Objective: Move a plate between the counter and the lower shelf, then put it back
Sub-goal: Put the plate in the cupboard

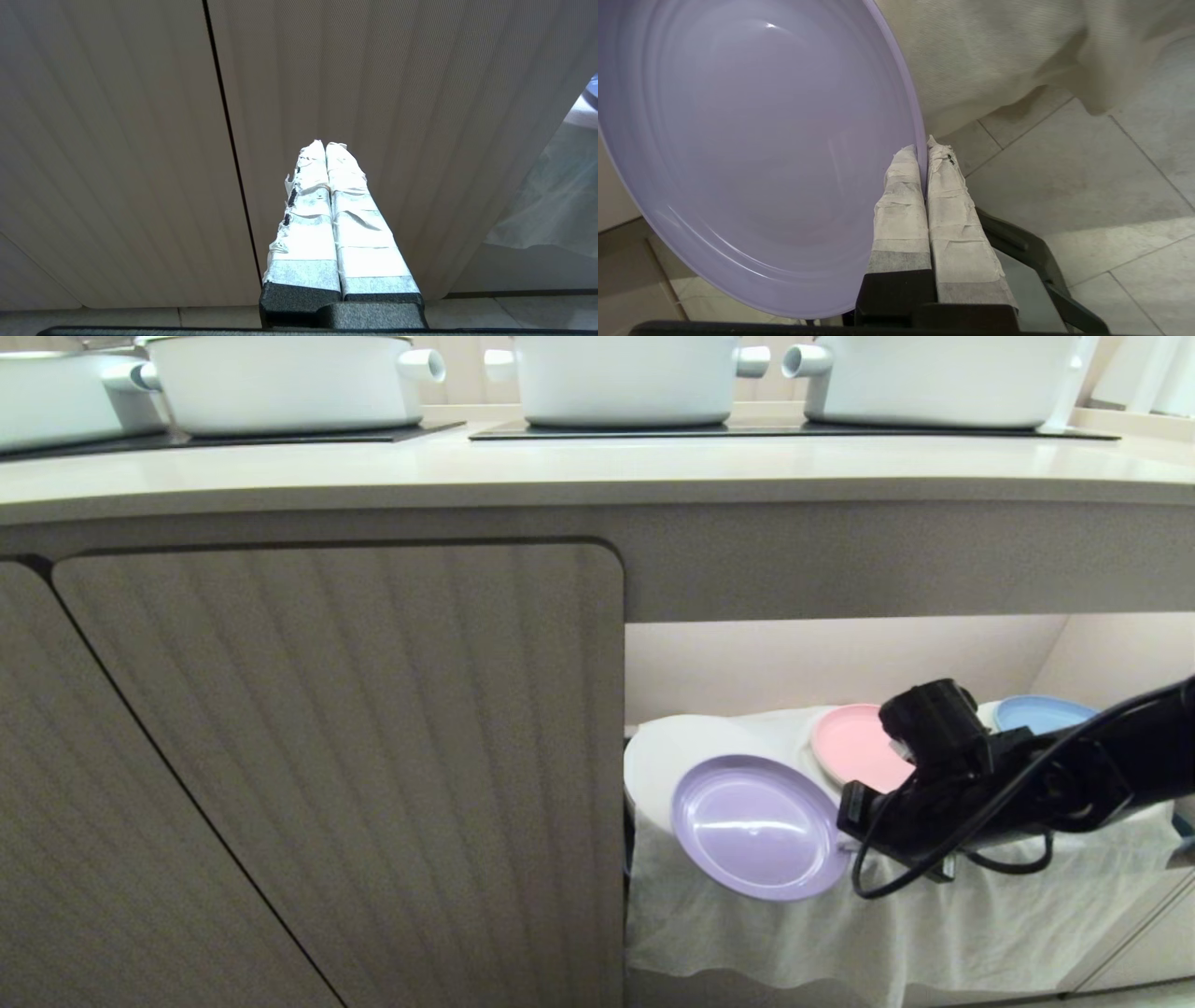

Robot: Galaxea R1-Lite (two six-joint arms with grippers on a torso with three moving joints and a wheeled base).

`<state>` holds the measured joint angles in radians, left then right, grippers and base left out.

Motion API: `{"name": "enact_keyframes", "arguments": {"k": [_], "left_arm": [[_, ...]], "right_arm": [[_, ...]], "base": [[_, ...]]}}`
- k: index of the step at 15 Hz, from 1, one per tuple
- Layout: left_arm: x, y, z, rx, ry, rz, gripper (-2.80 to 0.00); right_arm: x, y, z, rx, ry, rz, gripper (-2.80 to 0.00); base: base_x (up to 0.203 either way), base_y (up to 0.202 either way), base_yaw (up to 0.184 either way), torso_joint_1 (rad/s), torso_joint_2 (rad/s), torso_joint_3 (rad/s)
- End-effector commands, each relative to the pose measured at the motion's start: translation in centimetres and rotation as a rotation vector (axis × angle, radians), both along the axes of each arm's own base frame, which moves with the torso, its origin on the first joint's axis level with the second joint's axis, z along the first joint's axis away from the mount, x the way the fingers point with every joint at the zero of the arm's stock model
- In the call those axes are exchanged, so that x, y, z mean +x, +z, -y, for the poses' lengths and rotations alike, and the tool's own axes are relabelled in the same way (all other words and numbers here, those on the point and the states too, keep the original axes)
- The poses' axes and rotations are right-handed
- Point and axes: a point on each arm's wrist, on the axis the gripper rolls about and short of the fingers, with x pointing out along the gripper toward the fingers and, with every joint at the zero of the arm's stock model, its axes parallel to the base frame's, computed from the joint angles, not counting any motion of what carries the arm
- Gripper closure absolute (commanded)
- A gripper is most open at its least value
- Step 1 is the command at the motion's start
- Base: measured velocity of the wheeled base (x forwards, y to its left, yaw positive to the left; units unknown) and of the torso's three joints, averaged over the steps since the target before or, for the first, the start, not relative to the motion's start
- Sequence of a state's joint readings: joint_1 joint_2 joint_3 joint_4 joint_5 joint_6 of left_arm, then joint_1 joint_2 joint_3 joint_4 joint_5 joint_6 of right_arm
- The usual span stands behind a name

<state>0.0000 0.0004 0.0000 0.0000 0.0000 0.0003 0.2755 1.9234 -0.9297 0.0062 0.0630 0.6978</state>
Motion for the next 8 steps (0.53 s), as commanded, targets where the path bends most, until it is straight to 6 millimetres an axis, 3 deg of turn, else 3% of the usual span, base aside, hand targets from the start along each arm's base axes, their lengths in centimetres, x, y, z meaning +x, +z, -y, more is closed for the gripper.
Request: {"name": "enact_keyframes", "arguments": {"k": [1, 8], "left_arm": [[0.0, 0.0, 0.0, 0.000, 0.000, 0.000, 0.00], [0.0, 0.0, 0.0, 0.000, 0.000, 0.000, 0.00]], "right_arm": [[0.7, -0.3, -0.7, -0.002, -0.014, 0.000, 0.00], [3.6, -0.1, -2.4, 0.011, -0.067, 0.045, 0.00]], "base": [[0.000, 0.000, 0.000, 0.000, 0.00, 0.000], [0.000, 0.000, 0.000, 0.000, 0.00, 0.000]]}}
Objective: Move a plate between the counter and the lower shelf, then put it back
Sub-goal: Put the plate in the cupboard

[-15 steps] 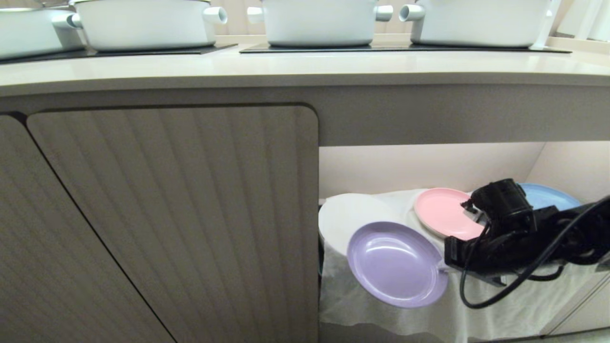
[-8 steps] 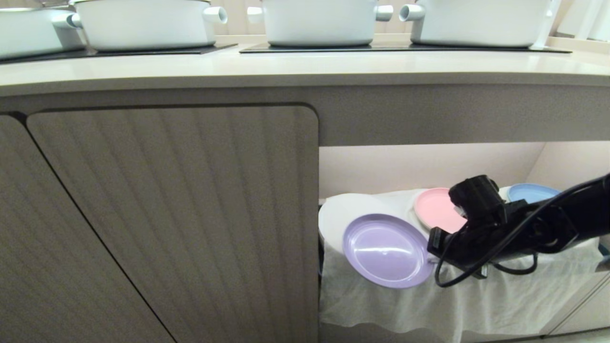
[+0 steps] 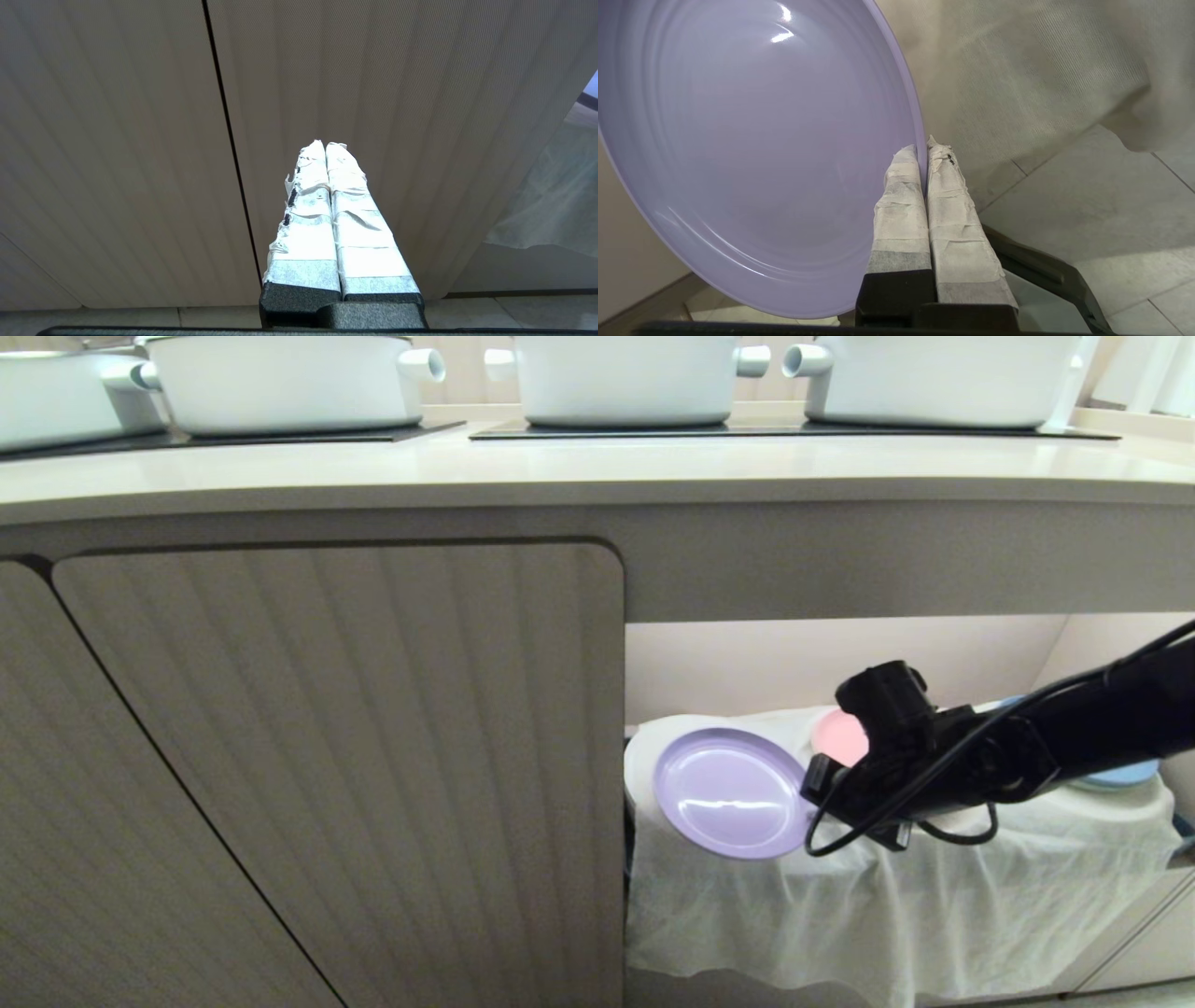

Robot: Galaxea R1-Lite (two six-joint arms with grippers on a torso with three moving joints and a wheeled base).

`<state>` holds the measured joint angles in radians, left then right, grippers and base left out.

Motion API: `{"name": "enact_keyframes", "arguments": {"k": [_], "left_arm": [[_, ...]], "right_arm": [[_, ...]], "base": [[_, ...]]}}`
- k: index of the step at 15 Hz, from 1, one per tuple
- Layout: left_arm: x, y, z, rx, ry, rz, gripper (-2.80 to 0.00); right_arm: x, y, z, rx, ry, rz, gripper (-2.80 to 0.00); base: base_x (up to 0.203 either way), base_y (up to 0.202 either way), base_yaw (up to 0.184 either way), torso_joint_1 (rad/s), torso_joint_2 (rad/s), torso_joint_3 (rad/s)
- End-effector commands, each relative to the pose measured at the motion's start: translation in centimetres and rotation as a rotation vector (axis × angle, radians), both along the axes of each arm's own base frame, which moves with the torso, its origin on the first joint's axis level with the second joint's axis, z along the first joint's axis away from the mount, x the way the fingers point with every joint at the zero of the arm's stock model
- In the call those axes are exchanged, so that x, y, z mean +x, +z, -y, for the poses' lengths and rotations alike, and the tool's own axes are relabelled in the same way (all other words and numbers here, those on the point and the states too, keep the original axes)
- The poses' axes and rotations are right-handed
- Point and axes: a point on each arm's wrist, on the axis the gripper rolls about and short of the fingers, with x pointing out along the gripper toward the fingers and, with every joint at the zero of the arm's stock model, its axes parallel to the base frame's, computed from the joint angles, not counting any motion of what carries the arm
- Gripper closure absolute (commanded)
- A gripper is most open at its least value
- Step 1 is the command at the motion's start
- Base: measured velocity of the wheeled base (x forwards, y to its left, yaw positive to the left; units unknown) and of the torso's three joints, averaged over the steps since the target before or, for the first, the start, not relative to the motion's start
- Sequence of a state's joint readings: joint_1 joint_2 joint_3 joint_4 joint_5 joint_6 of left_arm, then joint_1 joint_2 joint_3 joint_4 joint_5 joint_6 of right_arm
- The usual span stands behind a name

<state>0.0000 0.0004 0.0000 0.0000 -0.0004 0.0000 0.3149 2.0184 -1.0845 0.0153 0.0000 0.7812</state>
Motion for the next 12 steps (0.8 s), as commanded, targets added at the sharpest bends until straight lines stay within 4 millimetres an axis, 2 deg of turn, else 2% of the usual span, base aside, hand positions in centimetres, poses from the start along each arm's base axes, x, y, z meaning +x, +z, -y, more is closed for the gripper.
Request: {"name": "enact_keyframes", "arguments": {"k": [1, 8, 12], "left_arm": [[0.0, 0.0, 0.0, 0.000, 0.000, 0.000, 0.00], [0.0, 0.0, 0.0, 0.000, 0.000, 0.000, 0.00], [0.0, 0.0, 0.0, 0.000, 0.000, 0.000, 0.00]], "right_arm": [[0.8, -0.3, -0.3, 0.003, -0.004, 0.000, 0.00], [3.8, -0.6, -1.1, 0.029, -0.032, 0.013, 0.00], [5.1, -1.5, -1.4, 0.031, -0.045, -0.004, 0.00]], "base": [[0.000, 0.000, 0.000, 0.000, 0.00, 0.000], [0.000, 0.000, 0.000, 0.000, 0.00, 0.000], [0.000, 0.000, 0.000, 0.000, 0.00, 0.000]]}}
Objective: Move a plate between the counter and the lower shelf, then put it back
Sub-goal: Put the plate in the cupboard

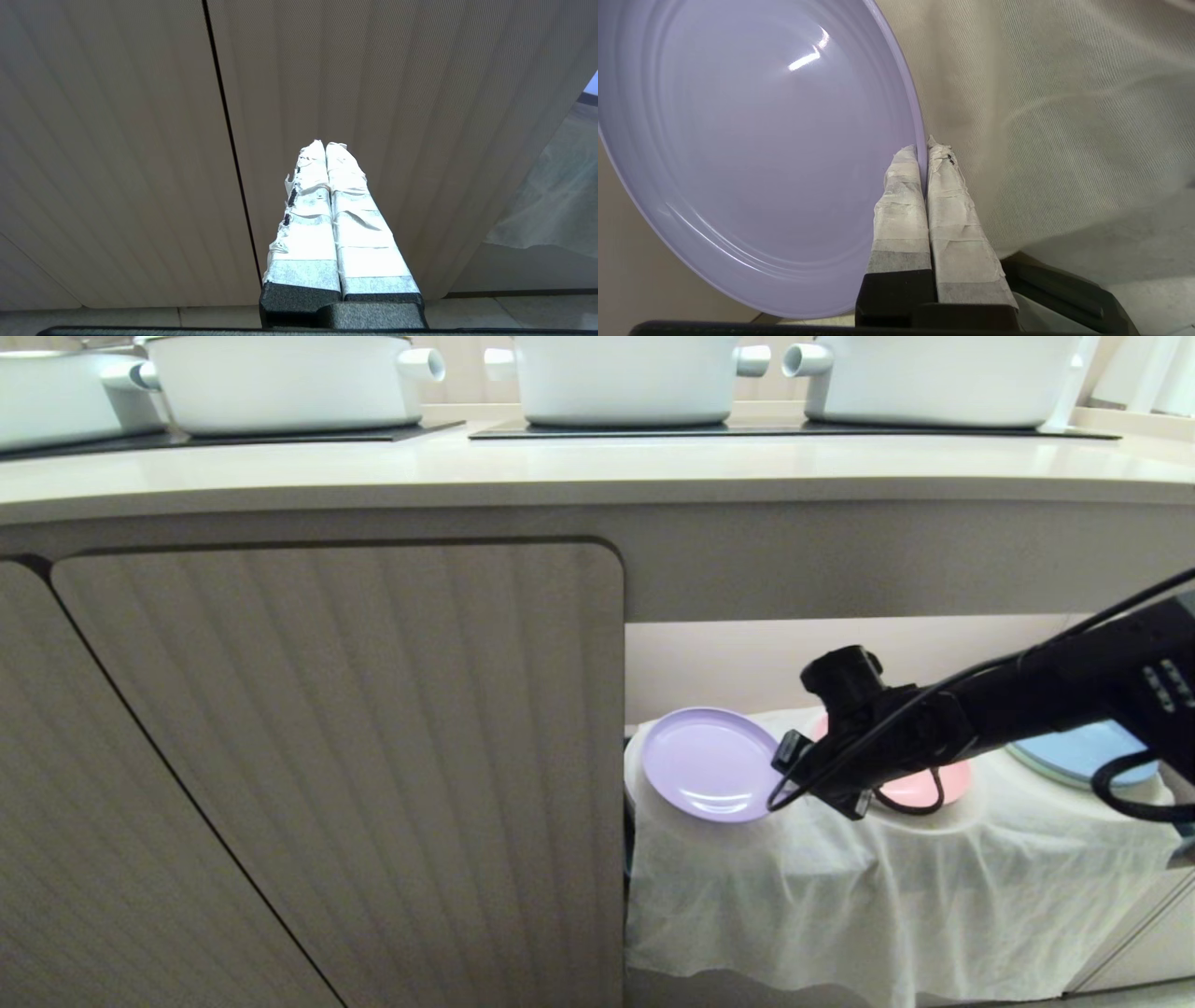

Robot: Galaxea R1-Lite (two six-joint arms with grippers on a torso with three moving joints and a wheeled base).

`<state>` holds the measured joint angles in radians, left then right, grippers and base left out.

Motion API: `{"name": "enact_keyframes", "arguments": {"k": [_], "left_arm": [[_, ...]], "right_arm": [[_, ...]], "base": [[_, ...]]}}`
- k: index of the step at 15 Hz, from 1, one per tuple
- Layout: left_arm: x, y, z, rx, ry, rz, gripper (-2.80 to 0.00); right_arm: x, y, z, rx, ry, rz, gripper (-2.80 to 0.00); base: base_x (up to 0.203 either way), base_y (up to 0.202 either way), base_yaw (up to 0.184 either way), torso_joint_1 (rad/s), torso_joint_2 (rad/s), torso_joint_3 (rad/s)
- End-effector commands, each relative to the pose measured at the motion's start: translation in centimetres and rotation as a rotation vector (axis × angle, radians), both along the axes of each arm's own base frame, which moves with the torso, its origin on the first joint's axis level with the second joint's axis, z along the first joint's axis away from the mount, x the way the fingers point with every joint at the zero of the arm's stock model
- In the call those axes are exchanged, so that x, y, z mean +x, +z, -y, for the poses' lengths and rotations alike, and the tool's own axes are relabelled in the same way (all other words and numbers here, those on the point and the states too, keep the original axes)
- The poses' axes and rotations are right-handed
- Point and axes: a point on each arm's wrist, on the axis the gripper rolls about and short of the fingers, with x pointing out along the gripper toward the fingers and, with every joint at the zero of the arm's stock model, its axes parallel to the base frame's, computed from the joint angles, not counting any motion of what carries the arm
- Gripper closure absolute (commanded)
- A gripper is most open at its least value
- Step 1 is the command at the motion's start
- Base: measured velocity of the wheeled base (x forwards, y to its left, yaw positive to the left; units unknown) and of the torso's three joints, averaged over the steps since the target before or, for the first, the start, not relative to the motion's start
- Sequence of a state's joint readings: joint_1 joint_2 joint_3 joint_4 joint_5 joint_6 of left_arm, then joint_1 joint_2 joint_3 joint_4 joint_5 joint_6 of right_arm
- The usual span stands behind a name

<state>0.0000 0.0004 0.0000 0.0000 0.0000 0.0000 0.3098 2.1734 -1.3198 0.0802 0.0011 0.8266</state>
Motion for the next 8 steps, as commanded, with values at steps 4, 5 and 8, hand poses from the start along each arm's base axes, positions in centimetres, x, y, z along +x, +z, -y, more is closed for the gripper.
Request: {"name": "enact_keyframes", "arguments": {"k": [4, 5, 8], "left_arm": [[0.0, 0.0, 0.0, 0.000, 0.000, 0.000, 0.00], [0.0, 0.0, 0.0, 0.000, 0.000, 0.000, 0.00], [0.0, 0.0, 0.0, 0.000, 0.000, 0.000, 0.00]], "right_arm": [[1.0, -1.5, 0.1, -0.005, -0.013, -0.023, 0.00], [1.0, -1.7, 0.1, -0.007, -0.014, -0.029, 0.00], [1.2, -2.2, 0.1, -0.009, -0.016, -0.036, 0.00]], "base": [[0.000, 0.000, 0.000, 0.000, 0.00, 0.000], [0.000, 0.000, 0.000, 0.000, 0.00, 0.000], [0.000, 0.000, 0.000, 0.000, 0.00, 0.000]]}}
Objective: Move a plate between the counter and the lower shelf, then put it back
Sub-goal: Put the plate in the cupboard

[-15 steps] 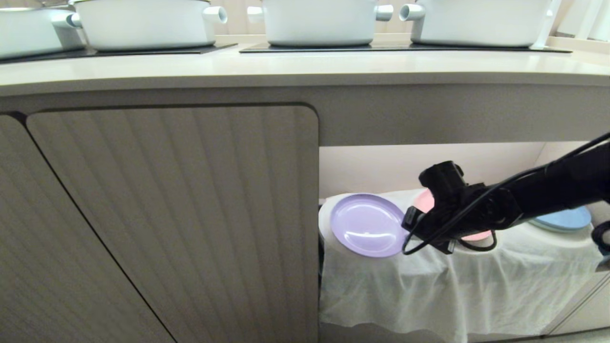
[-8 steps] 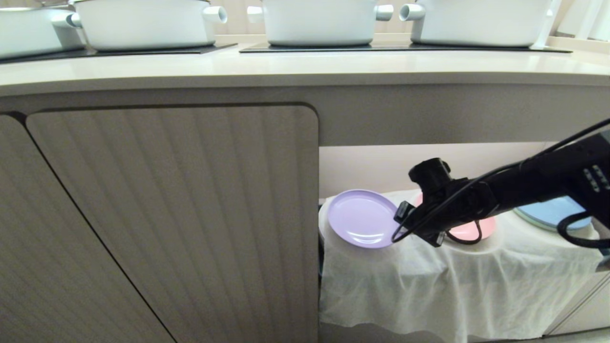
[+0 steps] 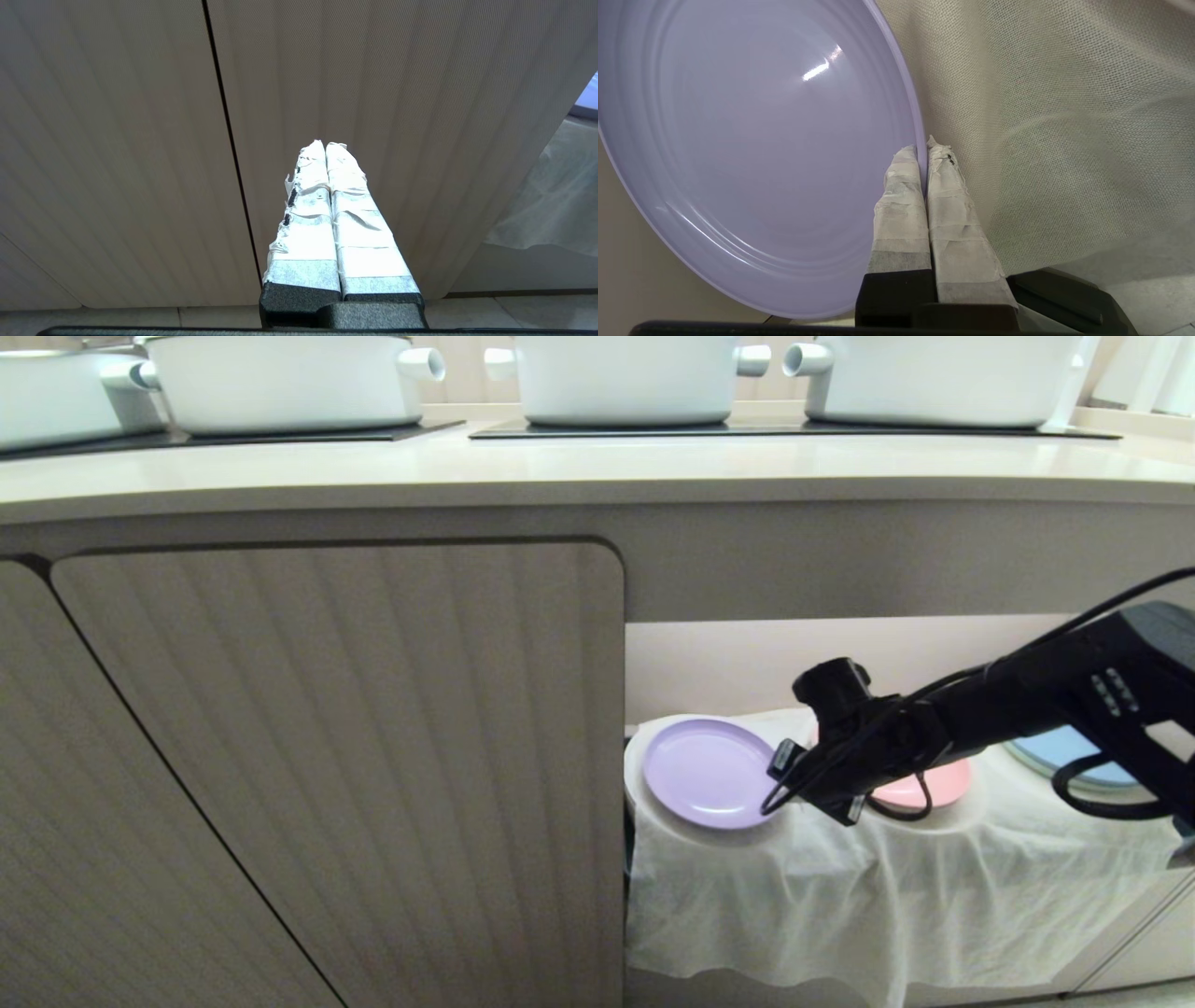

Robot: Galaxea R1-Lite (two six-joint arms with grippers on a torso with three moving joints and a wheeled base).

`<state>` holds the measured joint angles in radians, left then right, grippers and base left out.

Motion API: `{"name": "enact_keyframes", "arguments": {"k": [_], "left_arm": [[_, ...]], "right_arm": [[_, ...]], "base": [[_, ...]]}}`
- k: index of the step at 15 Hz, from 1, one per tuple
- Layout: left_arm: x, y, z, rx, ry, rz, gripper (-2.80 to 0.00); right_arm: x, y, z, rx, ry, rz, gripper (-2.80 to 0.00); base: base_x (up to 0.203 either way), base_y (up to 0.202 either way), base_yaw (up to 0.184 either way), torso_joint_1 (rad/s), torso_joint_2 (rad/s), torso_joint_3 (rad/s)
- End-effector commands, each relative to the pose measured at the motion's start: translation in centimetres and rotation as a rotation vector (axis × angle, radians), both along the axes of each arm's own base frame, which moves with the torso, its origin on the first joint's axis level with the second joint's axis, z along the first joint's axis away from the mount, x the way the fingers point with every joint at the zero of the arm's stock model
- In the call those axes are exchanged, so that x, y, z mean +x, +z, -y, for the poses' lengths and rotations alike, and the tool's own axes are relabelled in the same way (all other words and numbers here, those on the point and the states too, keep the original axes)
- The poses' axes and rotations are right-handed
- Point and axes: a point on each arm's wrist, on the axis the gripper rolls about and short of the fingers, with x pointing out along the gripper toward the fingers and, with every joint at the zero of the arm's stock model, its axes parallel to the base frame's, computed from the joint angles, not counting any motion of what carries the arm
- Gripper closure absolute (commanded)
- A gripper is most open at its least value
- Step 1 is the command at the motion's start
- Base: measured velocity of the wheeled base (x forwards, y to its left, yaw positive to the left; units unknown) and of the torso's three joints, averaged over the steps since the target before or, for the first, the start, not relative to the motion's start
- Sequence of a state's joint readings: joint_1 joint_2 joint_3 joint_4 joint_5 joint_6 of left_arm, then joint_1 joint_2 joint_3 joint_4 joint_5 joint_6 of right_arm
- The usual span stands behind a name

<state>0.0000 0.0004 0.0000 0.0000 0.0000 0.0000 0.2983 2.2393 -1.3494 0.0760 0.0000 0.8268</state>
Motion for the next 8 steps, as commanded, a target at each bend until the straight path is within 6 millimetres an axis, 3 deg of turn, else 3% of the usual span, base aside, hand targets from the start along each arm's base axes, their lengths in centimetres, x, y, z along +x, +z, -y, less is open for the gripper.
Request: {"name": "enact_keyframes", "arguments": {"k": [1, 8], "left_arm": [[0.00, 0.00, 0.00, 0.000, 0.000, 0.000, 0.00], [0.00, 0.00, 0.00, 0.000, 0.000, 0.000, 0.00]], "right_arm": [[0.13, -0.26, -0.01, 0.001, -0.005, -0.005, 0.00], [0.85, -0.46, -0.16, 0.004, -0.006, 0.003, 0.00]], "base": [[0.000, 0.000, 0.000, 0.000, 0.00, 0.000], [0.000, 0.000, 0.000, 0.000, 0.00, 0.000]]}}
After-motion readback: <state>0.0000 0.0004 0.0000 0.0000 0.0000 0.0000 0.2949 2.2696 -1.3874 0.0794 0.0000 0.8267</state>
